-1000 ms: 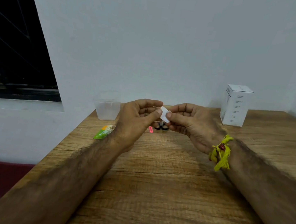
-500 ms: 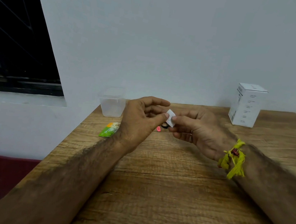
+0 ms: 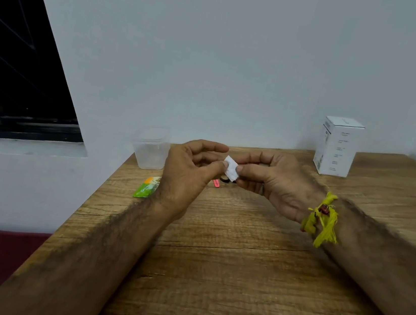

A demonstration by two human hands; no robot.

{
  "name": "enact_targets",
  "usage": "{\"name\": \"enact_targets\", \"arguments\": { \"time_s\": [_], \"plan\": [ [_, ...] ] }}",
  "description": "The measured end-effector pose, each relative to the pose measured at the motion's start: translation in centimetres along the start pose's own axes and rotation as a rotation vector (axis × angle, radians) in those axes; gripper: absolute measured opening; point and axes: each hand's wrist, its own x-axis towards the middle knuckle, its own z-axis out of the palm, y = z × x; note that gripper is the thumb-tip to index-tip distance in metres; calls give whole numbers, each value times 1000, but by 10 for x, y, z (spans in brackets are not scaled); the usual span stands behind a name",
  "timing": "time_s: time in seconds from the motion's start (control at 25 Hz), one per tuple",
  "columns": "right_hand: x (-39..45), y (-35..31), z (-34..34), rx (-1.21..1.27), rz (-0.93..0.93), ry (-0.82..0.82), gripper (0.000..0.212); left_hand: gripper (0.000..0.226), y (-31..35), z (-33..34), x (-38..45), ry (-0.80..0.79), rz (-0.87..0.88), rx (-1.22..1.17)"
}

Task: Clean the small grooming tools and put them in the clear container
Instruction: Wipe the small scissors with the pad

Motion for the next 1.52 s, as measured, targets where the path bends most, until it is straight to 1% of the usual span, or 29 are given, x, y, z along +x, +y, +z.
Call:
{"name": "enact_targets", "arguments": {
  "time_s": [0.16, 0.36, 0.44, 0.6, 0.68, 0.76, 0.84, 0.92, 1.0, 1.04, 1.12, 1.2, 1.28, 1.44, 1.52],
  "plan": [
    [2, 1, 0, -18, -69, 37, 26, 23, -1, 1, 0, 13, -35, -51],
    [0, 1, 4, -47, -39, 52, 15, 24, -3, 6, -2, -18, -7, -11],
    [0, -2, 1, -34, -44, 77, 16, 25, -3, 9, -1, -4, -7, -19],
    [-1, -9, -4, -89, -13, 70, 20, 26, -4, 14, 2, 13, -20, -36],
    [2, -10, -6, -74, -27, 144, 15, 23, -8, 13, 7, 36, -28, -9],
    [8, -10, -14, -14, -65, 287, 5, 15, -15, 11, 18, 112, -45, 161],
    [16, -6, -24, 11, -98, 423, 5, 9, -20, 10, 30, 144, -73, 422],
    [20, 2, -33, -42, -114, 508, 6, 14, -22, 15, 42, 67, -116, 621],
    [23, 10, -36, -101, -111, 545, 4, 25, -23, 28, 55, -58, -174, 773],
    [24, 13, -37, -121, -113, 555, 6, 32, -25, 35, 63, -104, -194, 850],
    [28, 16, -39, -135, -123, 561, 12, 41, -30, 48, 78, -149, -221, 1000],
    [32, 18, -40, -126, -123, 562, 13, 44, -31, 58, 88, -176, -234, 1120],
    [35, 19, -40, -119, -123, 563, 13, 46, -28, 63, 91, -217, -264, 1169],
    [35, 19, -35, -134, -142, 559, 15, 49, -12, 71, 87, -267, -420, 1059],
    [34, 18, -36, -138, -139, 575, 13, 52, -5, 73, 85, -305, -471, 1028]
  ]
}}
